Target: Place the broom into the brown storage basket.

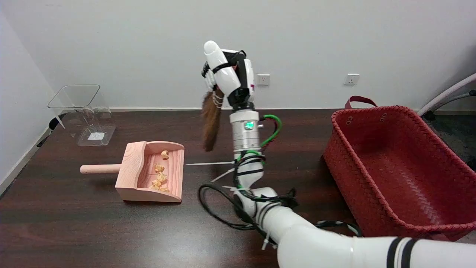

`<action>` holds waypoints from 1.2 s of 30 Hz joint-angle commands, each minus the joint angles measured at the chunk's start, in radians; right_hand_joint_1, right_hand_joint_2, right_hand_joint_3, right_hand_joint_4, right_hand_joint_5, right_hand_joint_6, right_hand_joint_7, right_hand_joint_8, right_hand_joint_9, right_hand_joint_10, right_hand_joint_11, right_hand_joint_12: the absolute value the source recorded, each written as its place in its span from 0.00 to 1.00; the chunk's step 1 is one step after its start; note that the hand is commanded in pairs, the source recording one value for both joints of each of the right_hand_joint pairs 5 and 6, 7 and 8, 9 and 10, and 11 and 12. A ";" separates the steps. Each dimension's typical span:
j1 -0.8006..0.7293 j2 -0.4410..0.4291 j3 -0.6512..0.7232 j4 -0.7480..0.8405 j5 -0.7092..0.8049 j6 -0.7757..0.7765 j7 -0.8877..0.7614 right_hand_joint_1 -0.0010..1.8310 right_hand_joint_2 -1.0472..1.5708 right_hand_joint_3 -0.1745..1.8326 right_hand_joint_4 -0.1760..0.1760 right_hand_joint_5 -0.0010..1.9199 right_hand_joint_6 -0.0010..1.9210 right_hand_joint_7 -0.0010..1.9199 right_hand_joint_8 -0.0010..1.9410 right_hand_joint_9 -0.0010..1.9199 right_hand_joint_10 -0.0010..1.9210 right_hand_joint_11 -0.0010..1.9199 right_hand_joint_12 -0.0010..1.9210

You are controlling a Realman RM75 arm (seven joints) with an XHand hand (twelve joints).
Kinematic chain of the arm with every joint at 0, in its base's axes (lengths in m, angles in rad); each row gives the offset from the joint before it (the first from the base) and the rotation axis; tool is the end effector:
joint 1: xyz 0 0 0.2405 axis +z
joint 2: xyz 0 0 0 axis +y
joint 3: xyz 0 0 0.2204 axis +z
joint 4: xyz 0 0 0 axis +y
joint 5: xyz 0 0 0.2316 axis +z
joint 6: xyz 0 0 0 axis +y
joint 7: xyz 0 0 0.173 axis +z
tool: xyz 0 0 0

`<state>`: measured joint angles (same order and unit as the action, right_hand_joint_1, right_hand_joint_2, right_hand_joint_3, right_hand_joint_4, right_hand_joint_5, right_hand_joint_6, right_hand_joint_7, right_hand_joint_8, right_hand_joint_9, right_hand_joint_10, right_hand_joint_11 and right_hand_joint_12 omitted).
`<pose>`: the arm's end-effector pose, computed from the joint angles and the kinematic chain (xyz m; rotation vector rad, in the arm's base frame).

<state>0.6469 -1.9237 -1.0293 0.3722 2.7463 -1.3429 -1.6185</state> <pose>-0.1849 -0.4429 0.1622 1.5048 -0.8374 1.9413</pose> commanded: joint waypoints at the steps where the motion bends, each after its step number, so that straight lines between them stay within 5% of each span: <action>1: -0.474 0.286 -0.313 0.937 0.004 0.795 0.199 0.49 1.00 0.15 0.50 1.00 1.00 1.00 0.99 1.00 1.00 1.00 1.00; 12: -0.583 0.397 -0.314 1.268 0.004 1.033 0.223 0.49 1.00 0.15 0.50 1.00 1.00 1.00 0.99 1.00 1.00 1.00 1.00; 27: -0.551 0.418 -0.316 1.430 0.003 1.130 0.291 0.48 1.00 0.16 0.50 1.00 1.00 1.00 0.99 1.00 1.00 1.00 1.00; 36: -0.579 0.515 -0.272 1.490 0.003 1.192 0.430 0.48 1.00 0.15 0.50 1.00 1.00 1.00 0.99 1.00 1.00 1.00 1.00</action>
<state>0.1303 -1.5420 -1.3238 1.6492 2.7487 -0.3248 -1.3592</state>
